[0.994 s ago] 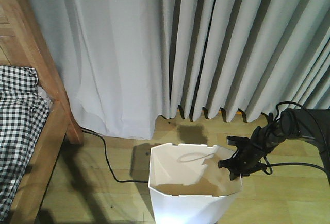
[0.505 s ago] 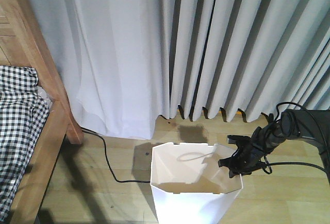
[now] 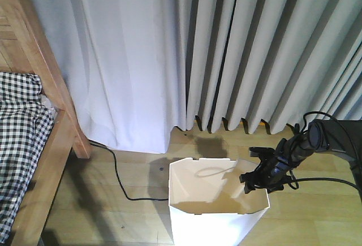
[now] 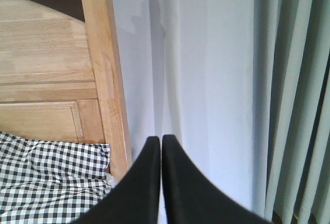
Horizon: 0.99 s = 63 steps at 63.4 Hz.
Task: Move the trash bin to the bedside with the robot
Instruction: 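Open the right gripper and raise it away from the bin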
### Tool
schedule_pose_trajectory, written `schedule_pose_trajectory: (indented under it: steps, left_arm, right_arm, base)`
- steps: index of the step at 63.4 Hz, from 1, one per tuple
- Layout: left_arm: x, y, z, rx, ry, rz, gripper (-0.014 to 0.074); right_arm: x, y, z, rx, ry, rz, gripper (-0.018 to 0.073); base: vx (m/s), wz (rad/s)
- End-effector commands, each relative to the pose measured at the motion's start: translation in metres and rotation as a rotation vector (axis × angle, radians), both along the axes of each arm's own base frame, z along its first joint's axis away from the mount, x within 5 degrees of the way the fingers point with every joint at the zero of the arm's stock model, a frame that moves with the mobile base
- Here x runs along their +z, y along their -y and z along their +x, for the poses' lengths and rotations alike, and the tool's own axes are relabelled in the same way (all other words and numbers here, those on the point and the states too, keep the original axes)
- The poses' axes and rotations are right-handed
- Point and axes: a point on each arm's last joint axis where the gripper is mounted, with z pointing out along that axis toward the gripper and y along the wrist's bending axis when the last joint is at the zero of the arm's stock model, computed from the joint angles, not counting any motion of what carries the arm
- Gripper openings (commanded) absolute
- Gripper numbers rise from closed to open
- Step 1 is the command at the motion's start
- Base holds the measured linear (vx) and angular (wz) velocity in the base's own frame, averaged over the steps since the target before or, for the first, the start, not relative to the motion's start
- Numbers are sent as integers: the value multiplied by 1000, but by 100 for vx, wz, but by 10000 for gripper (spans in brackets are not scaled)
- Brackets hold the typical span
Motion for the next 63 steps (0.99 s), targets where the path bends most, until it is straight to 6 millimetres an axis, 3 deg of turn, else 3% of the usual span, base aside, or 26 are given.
schedule_pose_trajectory:
  steps: [1, 15, 28, 38, 48, 63]
  left_arm:
    - [14, 0, -1, -3, 97, -4, -6]
    - [14, 0, -1, -3, 97, -4, -6]
    - [14, 0, -1, -3, 97, -4, -6]
    - [14, 0, -1, -3, 97, -4, -6]
    - [14, 0, -1, -3, 97, -4, -6]
    - [14, 0, -1, -3, 97, -4, -6]
  right_arm:
    - [30, 2, 25, 49, 55, 0, 539]
    - [65, 18, 38, -61, 182, -85, 539]
    - [126, 21, 11, -61, 331, -197, 539]
    - [183, 20, -21, 17, 358, -222, 539]
    - [253, 17, -46, 53, 409, -212, 539]
    - [366, 12, -83, 32, 631, -198, 539]
  base:
    - [0, 0]
    - [0, 0]
    - [0, 0]
    - [0, 0]
    - [0, 0]
    - [0, 0]
